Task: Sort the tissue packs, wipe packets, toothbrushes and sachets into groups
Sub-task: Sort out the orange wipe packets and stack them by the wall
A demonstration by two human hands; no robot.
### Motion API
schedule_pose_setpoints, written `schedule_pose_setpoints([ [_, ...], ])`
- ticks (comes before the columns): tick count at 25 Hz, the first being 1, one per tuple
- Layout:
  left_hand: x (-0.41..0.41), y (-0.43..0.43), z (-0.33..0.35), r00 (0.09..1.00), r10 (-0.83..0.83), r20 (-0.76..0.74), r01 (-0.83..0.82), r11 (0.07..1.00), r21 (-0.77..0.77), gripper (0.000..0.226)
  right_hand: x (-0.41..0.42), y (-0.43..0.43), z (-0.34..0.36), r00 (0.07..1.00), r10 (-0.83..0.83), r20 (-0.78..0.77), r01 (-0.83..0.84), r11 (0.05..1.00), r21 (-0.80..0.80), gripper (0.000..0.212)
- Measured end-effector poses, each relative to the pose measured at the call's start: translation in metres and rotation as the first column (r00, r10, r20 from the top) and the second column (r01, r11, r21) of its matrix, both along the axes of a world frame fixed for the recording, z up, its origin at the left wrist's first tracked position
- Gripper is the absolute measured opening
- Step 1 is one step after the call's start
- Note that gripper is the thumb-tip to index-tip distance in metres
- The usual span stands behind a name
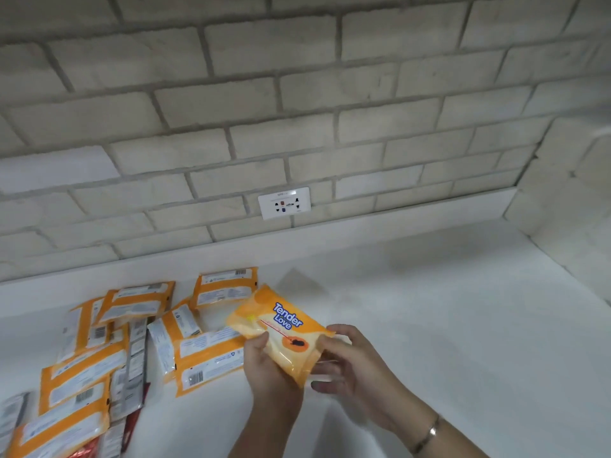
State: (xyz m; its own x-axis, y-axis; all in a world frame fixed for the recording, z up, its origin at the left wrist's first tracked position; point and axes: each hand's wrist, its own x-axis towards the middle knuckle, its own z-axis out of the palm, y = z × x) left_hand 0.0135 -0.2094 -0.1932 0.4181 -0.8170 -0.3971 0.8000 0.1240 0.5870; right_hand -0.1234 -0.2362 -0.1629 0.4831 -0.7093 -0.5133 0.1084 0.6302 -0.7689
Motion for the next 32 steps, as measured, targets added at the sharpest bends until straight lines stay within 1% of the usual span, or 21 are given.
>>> schedule_pose_setpoints([
  [2,-0.021,-0.015,-0.002,0.994,-0.064,0.084,0.059,0.996,0.064,0.04,-0.016,-0.014,-0.004,0.99,-0.133,-0.052,0.131,0.991,-0.032,0.04],
  [5,-0.047,-0.045,-0.012,0.965,-0.218,0.144,0.182,0.956,0.231,0.029,-0.055,-0.058,-0.018,0.928,-0.319,-0.192,0.295,0.944,-0.147,0.044],
  [7,-0.061,-0.067,-0.02,0.922,-0.331,0.2,0.26,0.914,0.312,0.026,-0.079,-0.085,-0.029,0.885,-0.401,-0.235,0.357,0.911,-0.208,0.041],
  [10,-0.084,-0.1,-0.034,0.837,-0.451,0.31,0.319,0.862,0.394,0.023,-0.107,-0.12,-0.044,0.82,-0.475,-0.319,0.375,0.867,-0.327,0.025],
  [12,-0.103,-0.125,-0.039,0.763,-0.534,0.365,0.353,0.817,0.456,0.023,-0.124,-0.144,-0.054,0.758,-0.533,-0.376,0.342,0.815,-0.467,0.021],
  [13,-0.111,-0.136,-0.043,0.716,-0.582,0.387,0.38,0.789,0.483,0.023,-0.131,-0.155,-0.061,0.693,-0.577,-0.432,0.273,0.765,-0.583,0.021],
  [14,-0.121,-0.147,-0.044,0.667,-0.63,0.398,0.414,0.757,0.505,0.023,-0.139,-0.163,-0.068,0.609,-0.613,-0.504,0.136,0.706,-0.695,0.025],
  [15,-0.131,-0.155,-0.045,0.624,-0.67,0.404,0.454,0.73,0.511,0.022,-0.146,-0.168,-0.074,0.529,-0.631,-0.567,-0.038,0.65,-0.759,0.031],
  [16,-0.141,-0.162,-0.043,0.575,-0.704,0.418,0.498,0.706,0.503,0.023,-0.153,-0.171,-0.08,0.479,-0.621,-0.62,-0.202,0.61,-0.766,0.038],
  [18,-0.157,-0.171,-0.04,0.451,-0.742,0.497,0.566,0.668,0.484,0.024,-0.162,-0.169,-0.092,0.395,-0.513,-0.762,-0.463,0.605,-0.648,0.051],
  [19,-0.164,-0.175,-0.041,0.379,-0.736,0.561,0.56,0.665,0.494,0.022,-0.167,-0.169,-0.099,0.324,-0.444,-0.836,-0.55,0.631,-0.548,0.054],
  [20,-0.169,-0.179,-0.046,0.304,-0.714,0.631,0.517,0.68,0.52,0.02,-0.173,-0.172,-0.106,0.256,-0.392,-0.884,-0.598,0.654,-0.463,0.054],
  [21,-0.17,-0.182,-0.054,0.215,-0.681,0.7,0.445,0.707,0.55,0.023,-0.177,-0.177,-0.108,0.208,-0.367,-0.907,-0.613,0.673,-0.413,0.053],
  [22,-0.167,-0.184,-0.064,0.089,-0.626,0.775,0.338,0.751,0.567,0.033,-0.182,-0.186,-0.109,0.177,-0.36,-0.916,-0.612,0.689,-0.388,0.053],
  [23,-0.161,-0.185,-0.074,-0.078,-0.55,0.831,0.23,0.801,0.552,0.038,-0.186,-0.195,-0.11,0.152,-0.364,-0.919,-0.613,0.695,-0.377,0.055],
  [24,-0.153,-0.185,-0.086,-0.257,-0.451,0.855,0.124,0.862,0.492,0.041,-0.188,-0.205,-0.109,0.134,-0.366,-0.921,-0.617,0.697,-0.366,0.056],
  [25,-0.145,-0.183,-0.098,-0.385,-0.365,0.848,0.061,0.906,0.418,0.042,-0.19,-0.216,-0.107,0.118,-0.361,-0.925,-0.625,0.697,-0.352,0.058],
  [26,-0.14,-0.18,-0.102,-0.432,-0.333,0.838,0.045,0.92,0.389,0.041,-0.19,-0.227,-0.104,0.112,-0.355,-0.928,-0.63,0.697,-0.343,0.059],
  [27,-0.137,-0.179,-0.104,-0.444,-0.324,0.836,0.04,0.924,0.379,0.04,-0.189,-0.238,-0.101,0.114,-0.339,-0.934,-0.632,0.7,-0.331,0.059],
  [29,-0.138,-0.178,-0.103,-0.425,-0.345,0.837,0.048,0.915,0.402,0.039,-0.186,-0.26,-0.093,0.119,-0.304,-0.945,-0.631,0.712,-0.309,0.06],
  [32,-0.14,-0.176,-0.1,-0.452,-0.345,0.822,0.062,0.908,0.415,0.04,-0.179,-0.283,-0.083,0.087,-0.242,-0.966,-0.637,0.733,-0.24,0.06],
])
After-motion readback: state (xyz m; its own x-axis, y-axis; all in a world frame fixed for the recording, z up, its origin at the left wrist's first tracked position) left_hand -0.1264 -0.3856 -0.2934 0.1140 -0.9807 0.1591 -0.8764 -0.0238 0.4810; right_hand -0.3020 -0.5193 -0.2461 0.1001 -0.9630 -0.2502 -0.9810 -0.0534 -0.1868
